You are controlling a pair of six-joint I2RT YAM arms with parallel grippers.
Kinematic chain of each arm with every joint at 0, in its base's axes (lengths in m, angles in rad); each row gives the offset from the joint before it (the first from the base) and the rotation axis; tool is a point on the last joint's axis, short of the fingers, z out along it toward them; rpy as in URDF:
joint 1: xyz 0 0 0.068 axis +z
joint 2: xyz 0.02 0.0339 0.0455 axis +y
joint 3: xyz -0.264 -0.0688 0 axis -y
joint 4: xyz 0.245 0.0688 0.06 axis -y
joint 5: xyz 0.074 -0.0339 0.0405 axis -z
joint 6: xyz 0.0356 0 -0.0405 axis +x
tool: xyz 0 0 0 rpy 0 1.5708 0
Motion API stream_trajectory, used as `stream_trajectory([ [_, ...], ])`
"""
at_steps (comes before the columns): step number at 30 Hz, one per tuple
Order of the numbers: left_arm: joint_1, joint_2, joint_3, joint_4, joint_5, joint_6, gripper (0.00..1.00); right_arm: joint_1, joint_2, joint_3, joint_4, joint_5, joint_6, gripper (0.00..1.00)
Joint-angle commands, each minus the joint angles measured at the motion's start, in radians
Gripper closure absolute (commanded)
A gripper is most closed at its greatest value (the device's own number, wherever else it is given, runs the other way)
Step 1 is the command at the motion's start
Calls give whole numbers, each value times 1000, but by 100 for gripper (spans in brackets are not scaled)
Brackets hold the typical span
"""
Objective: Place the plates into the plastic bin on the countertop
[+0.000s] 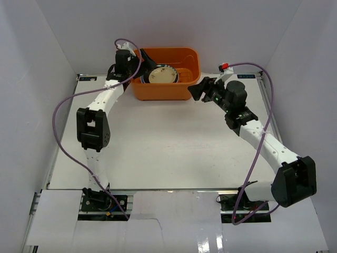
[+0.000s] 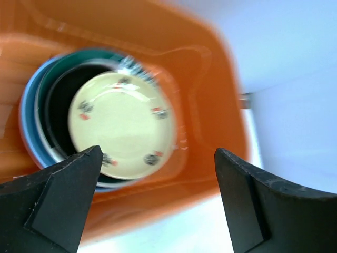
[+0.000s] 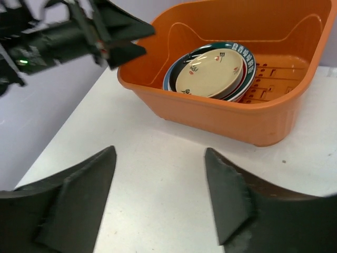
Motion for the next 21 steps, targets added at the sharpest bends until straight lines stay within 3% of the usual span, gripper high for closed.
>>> stream_trajectory([
  [1,2,-281,-114,138,53,24,2,-3,-69,-19,39,7,1,23],
  [2,2,-325,-156,156,63,24,2,-3,-85,-23,31,7,4,6],
  [4,-1,-466,-287,196,87,27,2,-2,-104,-34,13,8,5,10],
  [12,-3,-975,-751,152,161,62,2,-2,-283,-171,-79,46,-27,10],
  [16,-3,-1305,-940,-36,98,112,2,0,-411,-256,-110,43,-62,10],
  [21,-3,-1571,-1079,-233,-11,183,2,-2,-619,-397,-151,121,-74,10],
])
